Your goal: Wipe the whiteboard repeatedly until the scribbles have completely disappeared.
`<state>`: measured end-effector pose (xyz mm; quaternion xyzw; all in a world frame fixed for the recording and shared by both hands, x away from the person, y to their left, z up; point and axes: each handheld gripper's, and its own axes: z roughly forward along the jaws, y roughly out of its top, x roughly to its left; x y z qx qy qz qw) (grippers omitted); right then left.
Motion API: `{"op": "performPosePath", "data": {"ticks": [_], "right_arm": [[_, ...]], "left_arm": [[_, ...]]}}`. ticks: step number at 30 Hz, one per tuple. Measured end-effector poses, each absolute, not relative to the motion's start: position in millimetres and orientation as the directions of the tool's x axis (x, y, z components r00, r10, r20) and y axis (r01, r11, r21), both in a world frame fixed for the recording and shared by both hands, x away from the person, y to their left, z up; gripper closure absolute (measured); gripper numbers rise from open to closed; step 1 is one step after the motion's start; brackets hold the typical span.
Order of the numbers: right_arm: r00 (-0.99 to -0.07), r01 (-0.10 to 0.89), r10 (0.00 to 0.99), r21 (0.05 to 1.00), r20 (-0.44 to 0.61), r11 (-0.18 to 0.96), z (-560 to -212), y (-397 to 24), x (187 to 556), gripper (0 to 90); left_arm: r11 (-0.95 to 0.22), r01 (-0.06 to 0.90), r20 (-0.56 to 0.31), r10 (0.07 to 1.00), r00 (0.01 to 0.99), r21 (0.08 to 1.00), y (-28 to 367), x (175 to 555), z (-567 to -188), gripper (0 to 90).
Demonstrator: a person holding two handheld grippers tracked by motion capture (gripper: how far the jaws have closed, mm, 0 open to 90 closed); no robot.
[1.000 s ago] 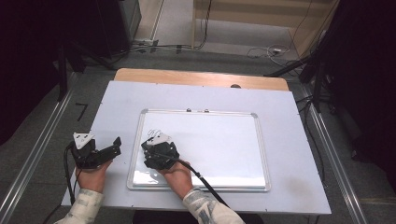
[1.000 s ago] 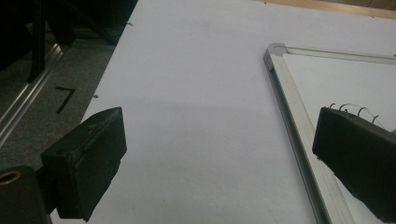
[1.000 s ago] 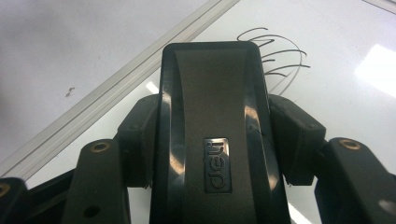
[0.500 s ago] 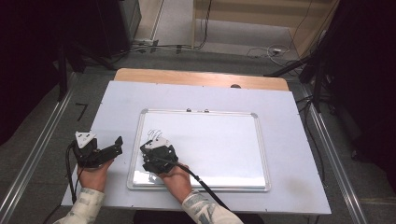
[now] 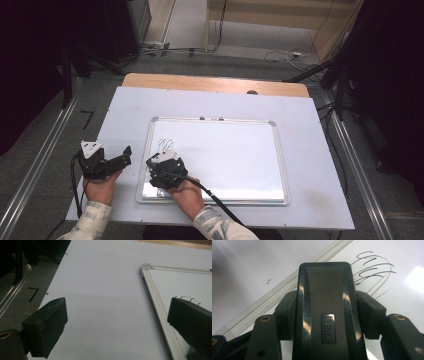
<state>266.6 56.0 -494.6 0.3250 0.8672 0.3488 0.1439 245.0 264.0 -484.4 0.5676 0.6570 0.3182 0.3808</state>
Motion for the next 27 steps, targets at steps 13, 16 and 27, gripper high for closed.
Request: {"op": "performPosePath", "data": {"ticks": [13,16,27], "right_arm": [[-0.743,0.466,0.669,0.701,-0.022,0.54,-495,54,272,39.1],[-0.736,0.474,0.677,0.702,-0.016,0.532,-495,53,276,39.1],[-0.725,0.483,0.689,0.698,-0.021,0.53,-494,50,289,39.2]], "left_arm": [[0.16,0.5,-0.144,0.987,-0.071,0.851,266,243,-484,3.3],[0.159,0.501,-0.143,0.987,-0.071,0.851,266,243,-484,3.3],[0.165,0.498,-0.146,0.986,-0.076,0.851,266,242,-484,3.3]]}}
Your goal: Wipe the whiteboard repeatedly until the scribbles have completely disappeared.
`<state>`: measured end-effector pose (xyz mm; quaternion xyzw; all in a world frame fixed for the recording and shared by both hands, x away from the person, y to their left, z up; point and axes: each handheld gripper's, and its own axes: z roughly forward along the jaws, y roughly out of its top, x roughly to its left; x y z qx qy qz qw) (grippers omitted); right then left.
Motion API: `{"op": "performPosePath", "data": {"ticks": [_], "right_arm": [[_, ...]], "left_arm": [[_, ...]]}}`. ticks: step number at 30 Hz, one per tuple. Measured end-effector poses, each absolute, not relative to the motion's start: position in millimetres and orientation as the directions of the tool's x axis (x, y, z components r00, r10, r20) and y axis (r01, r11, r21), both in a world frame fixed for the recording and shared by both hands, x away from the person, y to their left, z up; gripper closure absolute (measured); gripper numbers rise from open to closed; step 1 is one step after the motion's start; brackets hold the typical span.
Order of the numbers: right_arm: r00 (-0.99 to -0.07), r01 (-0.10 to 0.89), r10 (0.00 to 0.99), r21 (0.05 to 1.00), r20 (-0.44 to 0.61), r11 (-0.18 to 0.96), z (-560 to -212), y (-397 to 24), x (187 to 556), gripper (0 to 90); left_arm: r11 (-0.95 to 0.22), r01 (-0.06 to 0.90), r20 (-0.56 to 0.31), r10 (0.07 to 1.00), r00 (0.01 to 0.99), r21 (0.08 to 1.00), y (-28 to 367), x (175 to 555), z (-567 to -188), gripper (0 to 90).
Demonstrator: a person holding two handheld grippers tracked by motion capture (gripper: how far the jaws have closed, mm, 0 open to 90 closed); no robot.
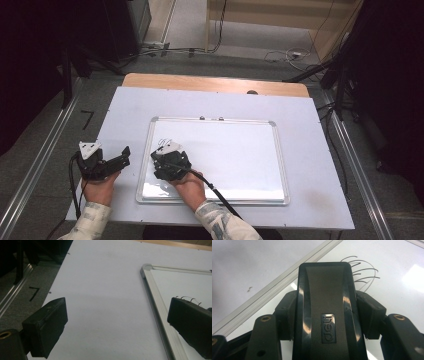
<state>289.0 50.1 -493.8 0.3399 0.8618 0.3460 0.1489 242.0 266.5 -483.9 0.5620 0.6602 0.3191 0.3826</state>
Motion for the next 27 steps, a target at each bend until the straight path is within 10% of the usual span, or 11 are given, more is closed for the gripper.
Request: {"op": "performPosePath", "data": {"ticks": [27], "right_arm": [[-0.702,0.492,0.712,0.704,-0.026,0.511,-494,54,311,39.2]], "left_arm": [[0.167,0.498,-0.15,0.986,-0.074,0.851,266,241,-484,3.3]]}}
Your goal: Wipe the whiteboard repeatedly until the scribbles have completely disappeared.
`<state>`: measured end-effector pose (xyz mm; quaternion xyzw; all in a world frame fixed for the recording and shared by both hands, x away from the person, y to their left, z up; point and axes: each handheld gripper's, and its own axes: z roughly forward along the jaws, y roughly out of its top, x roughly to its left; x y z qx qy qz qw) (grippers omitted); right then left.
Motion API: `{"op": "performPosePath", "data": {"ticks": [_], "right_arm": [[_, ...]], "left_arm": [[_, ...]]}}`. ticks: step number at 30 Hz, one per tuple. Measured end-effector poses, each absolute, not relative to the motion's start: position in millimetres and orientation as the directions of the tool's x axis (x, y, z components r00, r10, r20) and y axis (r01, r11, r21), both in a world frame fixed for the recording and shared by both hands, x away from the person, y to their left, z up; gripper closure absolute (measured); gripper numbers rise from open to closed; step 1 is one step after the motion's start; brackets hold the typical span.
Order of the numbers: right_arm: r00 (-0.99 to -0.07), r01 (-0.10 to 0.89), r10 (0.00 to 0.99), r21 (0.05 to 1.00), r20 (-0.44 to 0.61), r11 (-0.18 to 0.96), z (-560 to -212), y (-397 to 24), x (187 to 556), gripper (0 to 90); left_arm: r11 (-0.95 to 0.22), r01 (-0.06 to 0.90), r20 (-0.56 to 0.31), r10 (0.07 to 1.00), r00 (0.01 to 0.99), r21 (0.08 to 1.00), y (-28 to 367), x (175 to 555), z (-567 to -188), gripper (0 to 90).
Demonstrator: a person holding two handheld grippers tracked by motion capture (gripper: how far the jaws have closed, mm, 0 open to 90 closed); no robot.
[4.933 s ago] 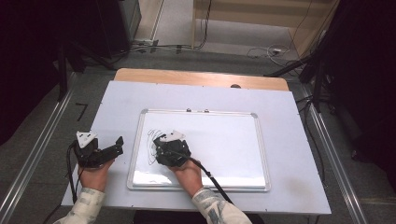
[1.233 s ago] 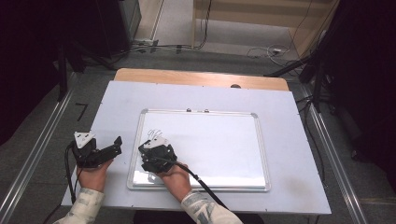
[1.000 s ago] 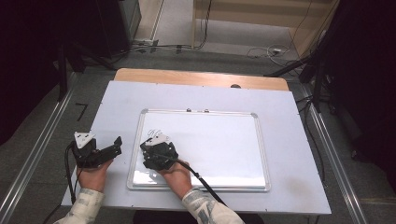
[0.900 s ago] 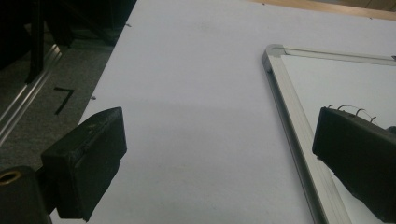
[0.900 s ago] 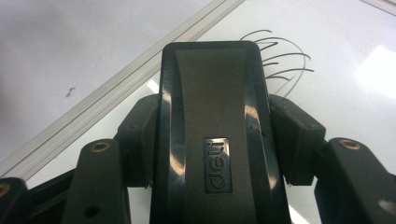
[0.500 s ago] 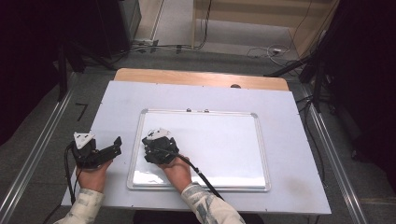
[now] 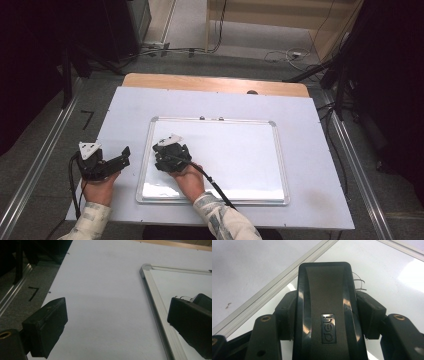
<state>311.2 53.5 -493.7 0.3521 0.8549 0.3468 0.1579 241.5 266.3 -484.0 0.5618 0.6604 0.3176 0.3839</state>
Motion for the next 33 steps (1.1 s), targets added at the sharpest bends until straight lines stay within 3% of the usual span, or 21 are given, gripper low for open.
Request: {"op": "performPosePath", "data": {"ticks": [33], "right_arm": [[-0.657,0.525,0.753,0.7,-0.028,0.484,-492,58,353,39.2]], "left_arm": [[0.176,0.496,-0.158,0.984,-0.079,0.85,270,241,-484,3.3]]}}
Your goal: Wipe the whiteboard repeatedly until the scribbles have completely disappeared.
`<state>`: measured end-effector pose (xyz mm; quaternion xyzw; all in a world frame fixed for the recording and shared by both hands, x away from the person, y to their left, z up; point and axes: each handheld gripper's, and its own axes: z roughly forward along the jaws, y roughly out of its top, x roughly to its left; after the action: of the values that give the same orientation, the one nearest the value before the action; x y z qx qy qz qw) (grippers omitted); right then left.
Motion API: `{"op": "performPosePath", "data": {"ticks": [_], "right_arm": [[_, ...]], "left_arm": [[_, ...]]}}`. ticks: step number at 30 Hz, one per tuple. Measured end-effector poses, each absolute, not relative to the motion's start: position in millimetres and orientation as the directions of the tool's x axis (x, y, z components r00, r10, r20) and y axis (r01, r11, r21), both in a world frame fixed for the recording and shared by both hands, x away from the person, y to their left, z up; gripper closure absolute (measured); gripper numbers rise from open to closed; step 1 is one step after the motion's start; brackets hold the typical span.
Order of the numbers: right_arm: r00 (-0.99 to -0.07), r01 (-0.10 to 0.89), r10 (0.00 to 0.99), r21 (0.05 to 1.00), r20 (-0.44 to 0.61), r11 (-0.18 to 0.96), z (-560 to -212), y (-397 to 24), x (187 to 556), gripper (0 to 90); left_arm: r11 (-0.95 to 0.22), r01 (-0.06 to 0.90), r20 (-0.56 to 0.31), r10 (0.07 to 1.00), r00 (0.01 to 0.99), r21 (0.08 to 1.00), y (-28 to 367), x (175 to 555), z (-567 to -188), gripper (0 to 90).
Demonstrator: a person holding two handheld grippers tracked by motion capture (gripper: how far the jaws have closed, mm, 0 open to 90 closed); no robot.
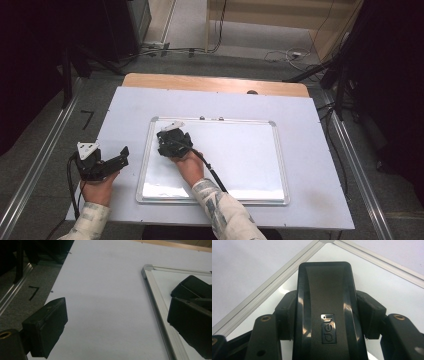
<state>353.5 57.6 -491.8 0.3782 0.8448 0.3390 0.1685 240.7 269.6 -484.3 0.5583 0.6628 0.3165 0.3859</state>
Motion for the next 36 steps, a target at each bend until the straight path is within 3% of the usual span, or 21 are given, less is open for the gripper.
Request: {"op": "performPosePath", "data": {"ticks": [36], "right_arm": [[-0.64,0.544,0.768,0.693,-0.02,0.472,-490,55,382,38.1]], "left_arm": [[0.179,0.498,-0.16,0.984,-0.082,0.848,271,241,-485,3.3]]}}
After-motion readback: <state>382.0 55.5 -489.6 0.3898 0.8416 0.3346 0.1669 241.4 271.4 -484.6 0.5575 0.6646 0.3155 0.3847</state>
